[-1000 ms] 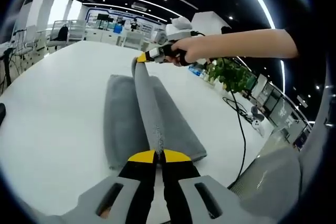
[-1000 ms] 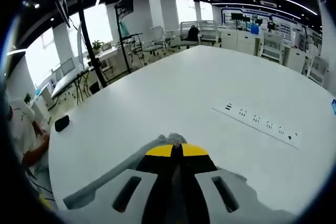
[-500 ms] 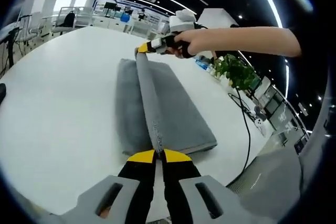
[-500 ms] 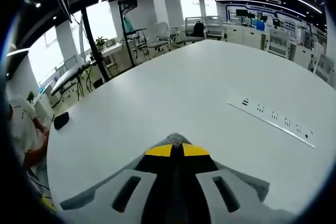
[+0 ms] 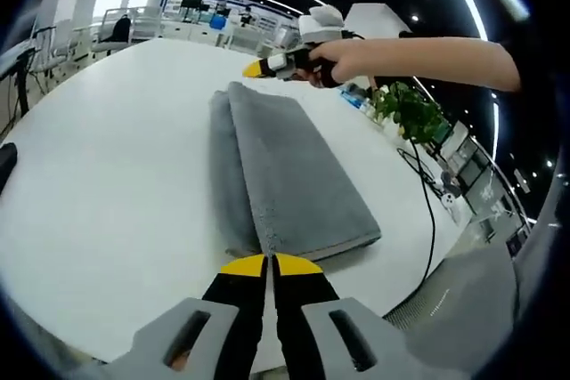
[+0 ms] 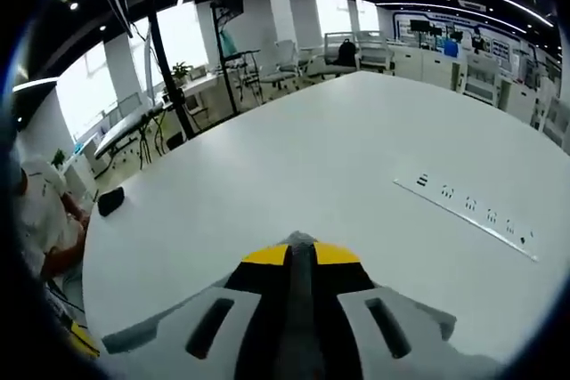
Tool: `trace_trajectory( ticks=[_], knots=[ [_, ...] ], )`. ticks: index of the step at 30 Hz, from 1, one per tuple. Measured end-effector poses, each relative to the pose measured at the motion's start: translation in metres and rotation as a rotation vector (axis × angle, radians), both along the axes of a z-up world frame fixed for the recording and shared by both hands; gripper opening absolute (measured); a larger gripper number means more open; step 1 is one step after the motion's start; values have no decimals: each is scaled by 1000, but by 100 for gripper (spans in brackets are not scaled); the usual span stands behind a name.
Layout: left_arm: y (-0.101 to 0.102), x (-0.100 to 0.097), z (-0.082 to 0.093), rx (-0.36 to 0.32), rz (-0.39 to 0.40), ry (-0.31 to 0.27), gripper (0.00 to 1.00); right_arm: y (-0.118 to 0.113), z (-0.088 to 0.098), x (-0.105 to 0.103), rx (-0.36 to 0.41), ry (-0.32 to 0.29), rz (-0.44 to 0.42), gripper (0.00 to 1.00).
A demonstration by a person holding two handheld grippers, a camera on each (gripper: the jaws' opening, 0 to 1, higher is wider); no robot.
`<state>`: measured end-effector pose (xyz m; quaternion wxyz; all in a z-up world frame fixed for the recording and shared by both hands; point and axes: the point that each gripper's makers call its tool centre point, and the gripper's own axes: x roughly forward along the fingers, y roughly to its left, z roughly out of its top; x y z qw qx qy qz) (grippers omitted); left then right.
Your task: Fold the towel on the table until its edges align and the towel forms a compact rectangular stack.
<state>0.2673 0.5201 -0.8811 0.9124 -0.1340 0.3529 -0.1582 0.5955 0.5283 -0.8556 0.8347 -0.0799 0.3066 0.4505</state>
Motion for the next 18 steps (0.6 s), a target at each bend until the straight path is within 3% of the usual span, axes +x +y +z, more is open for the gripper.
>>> trace_trajectory(
  ticks=[12,18],
  knots=[
    [19,7,4,40,72,-20,8,-28,0,6,-15,10,-27,13],
    [18,13,7,55,76,-25,22,-38,2,2,-14,28,-45,18]
  ],
)
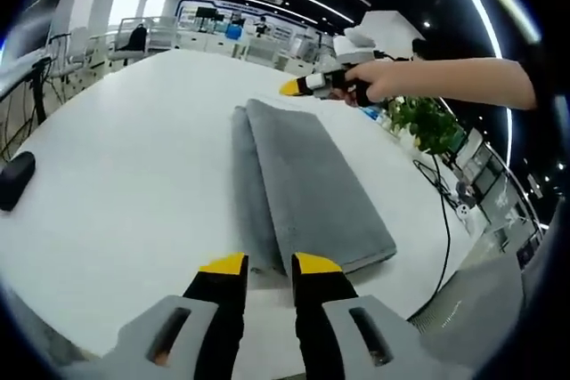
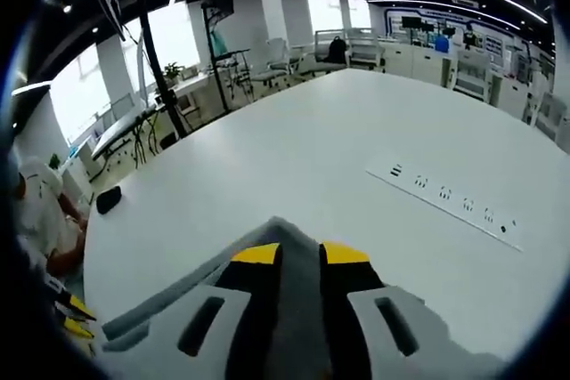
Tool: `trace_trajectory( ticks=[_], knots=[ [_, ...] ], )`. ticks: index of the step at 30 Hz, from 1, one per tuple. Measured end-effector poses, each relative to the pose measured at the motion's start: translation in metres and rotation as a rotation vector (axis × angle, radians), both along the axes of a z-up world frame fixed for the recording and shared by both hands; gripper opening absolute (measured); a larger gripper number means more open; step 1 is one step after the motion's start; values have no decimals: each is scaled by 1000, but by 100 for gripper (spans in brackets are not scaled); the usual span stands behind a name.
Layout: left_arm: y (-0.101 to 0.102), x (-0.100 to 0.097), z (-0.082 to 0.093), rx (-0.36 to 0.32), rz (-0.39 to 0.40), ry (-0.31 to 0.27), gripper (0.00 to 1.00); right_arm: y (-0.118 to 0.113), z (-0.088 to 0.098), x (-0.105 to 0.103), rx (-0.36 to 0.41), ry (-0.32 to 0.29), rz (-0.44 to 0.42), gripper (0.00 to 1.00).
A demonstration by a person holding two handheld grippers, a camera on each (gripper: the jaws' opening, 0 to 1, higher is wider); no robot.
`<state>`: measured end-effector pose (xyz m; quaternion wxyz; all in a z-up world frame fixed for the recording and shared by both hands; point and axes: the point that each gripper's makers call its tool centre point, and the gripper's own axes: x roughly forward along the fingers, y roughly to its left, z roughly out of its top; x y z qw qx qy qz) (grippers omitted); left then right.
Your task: Fold the towel on the table until its edges align and the towel forms a compact rectangular stack.
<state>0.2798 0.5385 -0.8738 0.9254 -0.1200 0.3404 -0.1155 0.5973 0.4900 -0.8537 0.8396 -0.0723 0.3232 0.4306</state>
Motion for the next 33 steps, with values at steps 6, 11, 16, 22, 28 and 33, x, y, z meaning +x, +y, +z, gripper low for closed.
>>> trace_trajectory(
  ticks=[6,11,16,22,28,33],
  knots=[
    [-2,19,-2,10,-8,-15,24,-22,-6,-13,-19,33,-10,21],
    [-2,51,-3,48,-53,-38,26,-37,-11,-13,-22,48,-27,22],
    [-3,86,1,57,-77,-70,28,-56,-15,-20,-5,72,-50,22],
    [-2,116,-9,69,-63,-62,28,-73,-23,-35,-38,77,-36,22],
    [1,136,-20,77,-50,-44,27,-92,-35,-46,-52,101,-37,22],
    [3,149,-24,106,-51,-44,26,-101,-41,-49,-42,120,-58,22]
  ],
)
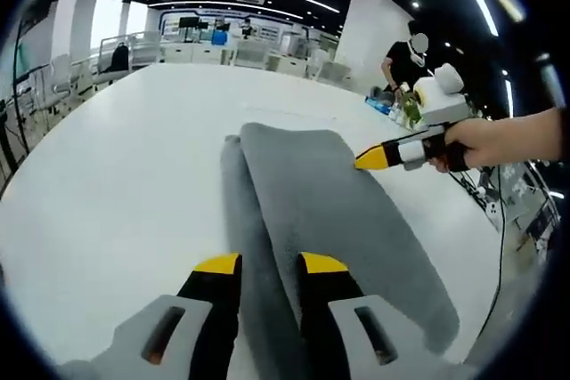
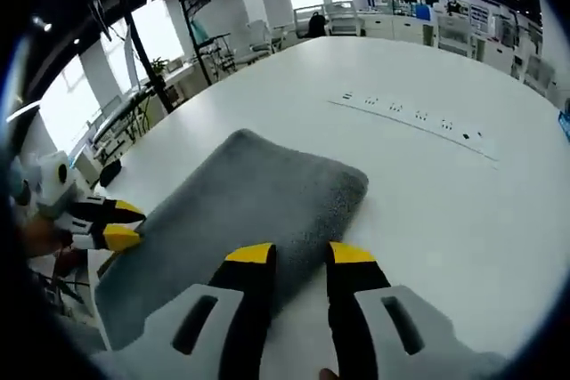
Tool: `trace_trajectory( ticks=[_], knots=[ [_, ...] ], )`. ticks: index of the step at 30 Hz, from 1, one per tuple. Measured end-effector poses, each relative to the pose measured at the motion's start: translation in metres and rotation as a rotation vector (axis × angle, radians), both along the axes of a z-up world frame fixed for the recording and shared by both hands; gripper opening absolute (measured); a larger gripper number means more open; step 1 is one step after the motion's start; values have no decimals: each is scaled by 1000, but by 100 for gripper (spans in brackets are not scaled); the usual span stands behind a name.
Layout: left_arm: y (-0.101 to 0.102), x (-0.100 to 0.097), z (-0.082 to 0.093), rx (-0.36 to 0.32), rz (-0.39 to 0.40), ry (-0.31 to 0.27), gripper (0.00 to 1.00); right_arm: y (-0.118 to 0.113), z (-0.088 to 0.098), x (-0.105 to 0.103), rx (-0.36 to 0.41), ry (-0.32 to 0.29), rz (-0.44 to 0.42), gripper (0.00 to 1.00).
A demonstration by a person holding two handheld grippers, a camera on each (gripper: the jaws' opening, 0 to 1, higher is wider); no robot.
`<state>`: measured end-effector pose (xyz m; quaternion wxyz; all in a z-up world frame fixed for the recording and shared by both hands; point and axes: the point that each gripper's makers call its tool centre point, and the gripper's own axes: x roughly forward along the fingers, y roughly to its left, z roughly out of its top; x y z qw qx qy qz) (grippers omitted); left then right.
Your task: Fold the towel on the table until its edges align and the towel forms a compact rectangular stack.
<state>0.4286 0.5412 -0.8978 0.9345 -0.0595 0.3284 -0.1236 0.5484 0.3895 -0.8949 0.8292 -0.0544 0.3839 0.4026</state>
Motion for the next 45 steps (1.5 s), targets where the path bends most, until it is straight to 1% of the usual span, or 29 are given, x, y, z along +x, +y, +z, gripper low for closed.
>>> trace_trajectory(
  ticks=[2,3,4,5,7,10,12,13,16,17,20,22,23,24,27,28,29,33,37,41,43,45],
  knots=[
    [2,3,-3,26,-4,7,26,-1,1,-3,9,2,-4,22],
    [5,4,-6,77,-23,16,26,2,0,-3,22,5,-7,22],
    [7,6,-7,108,-33,11,26,3,0,-6,25,6,-3,22],
    [4,8,-8,118,-41,1,26,2,-3,-9,20,7,14,22],
    [1,9,-9,120,-48,-2,25,0,-5,-18,18,6,23,22],
    [3,12,-9,123,-35,-6,25,-5,-7,-21,32,19,18,22],
    [5,14,-11,114,-18,-8,25,-7,-8,-28,33,21,17,22],
    [5,15,-13,100,-8,-3,25,-8,-13,-33,29,34,19,21],
    [2,14,-15,65,-6,-3,21,-10,-15,-30,25,48,4,18],
    [2,14,-15,66,-3,-5,21,-8,-17,-29,31,47,1,17],
    [1,13,-17,40,3,-15,19,-5,-19,-31,46,56,2,11],
    [1,12,-16,37,-3,-22,18,-5,-19,-36,46,61,3,8],
    [-1,12,-16,33,-16,-23,16,-5,-19,-36,45,64,1,7],
    [-4,12,-16,37,-34,-26,15,-5,-19,-37,46,65,0,6],
    [-8,12,-16,60,-55,-26,13,-7,-19,-39,43,58,5,5],
    [-11,12,-17,60,-67,-24,12,-8,-17,-47,40,53,4,4],
    [-15,11,-17,60,-95,-22,12,-9,-16,-48,38,53,3,4],
    [-29,7,-17,62,-167,-1,11,-23,-16,-51,47,49,-31,4],
    [-43,5,-17,97,-224,-4,11,-41,-18,-52,61,58,-61,4],
    [-62,5,-16,99,-269,-2,11,-60,-19,-53,51,50,-78,4],
    [-75,2,-15,109,-305,1,11,-72,-19,-54,55,47,-103,4],
    [-88,0,-15,115,-331,1,11,-86,-23,-51,56,46,-119,4]
  ],
)
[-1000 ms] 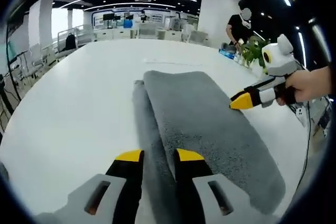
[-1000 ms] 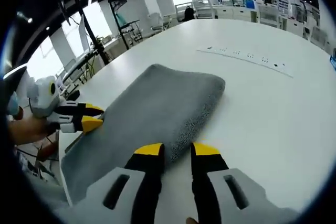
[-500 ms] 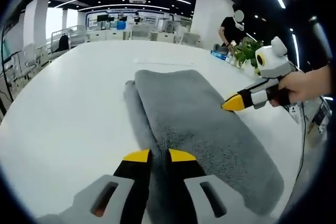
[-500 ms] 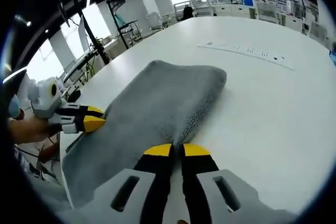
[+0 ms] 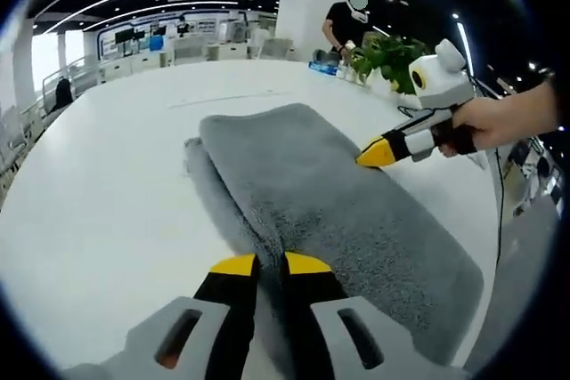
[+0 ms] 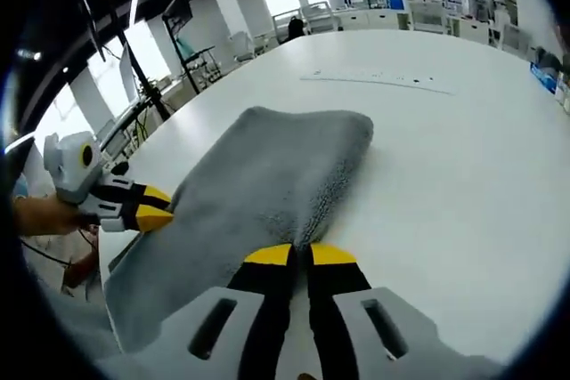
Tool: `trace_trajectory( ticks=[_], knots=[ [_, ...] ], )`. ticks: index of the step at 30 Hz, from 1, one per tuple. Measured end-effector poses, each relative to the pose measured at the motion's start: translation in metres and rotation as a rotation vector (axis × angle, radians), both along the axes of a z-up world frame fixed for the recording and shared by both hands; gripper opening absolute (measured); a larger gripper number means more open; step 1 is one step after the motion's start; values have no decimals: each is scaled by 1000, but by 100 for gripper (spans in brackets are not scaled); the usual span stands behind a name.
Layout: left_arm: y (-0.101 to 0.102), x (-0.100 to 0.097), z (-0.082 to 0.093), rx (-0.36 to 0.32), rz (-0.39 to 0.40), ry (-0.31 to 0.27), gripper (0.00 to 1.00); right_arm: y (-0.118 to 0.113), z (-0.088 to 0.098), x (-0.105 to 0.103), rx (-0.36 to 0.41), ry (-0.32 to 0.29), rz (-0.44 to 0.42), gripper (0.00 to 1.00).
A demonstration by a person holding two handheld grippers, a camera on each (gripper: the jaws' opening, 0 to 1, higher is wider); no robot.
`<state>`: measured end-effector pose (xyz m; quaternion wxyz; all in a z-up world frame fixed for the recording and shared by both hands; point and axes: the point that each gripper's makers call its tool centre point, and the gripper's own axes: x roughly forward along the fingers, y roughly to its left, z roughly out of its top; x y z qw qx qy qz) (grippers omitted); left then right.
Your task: Fold the towel on the table until its edges align and the towel forms a compact rectangular stack.
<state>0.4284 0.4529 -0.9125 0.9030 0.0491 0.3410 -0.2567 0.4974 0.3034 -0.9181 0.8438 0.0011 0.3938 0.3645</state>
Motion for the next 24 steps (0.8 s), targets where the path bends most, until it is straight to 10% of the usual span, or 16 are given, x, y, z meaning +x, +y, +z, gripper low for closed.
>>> trace_trajectory(
  ticks=[14,24],
  knots=[
    [-92,-19,0,-4,-133,-1,10,-81,5,-21,-43,-29,-96,4],
    [-106,-21,0,9,-155,4,10,-100,7,-34,-41,-39,-119,4]
  ],
)
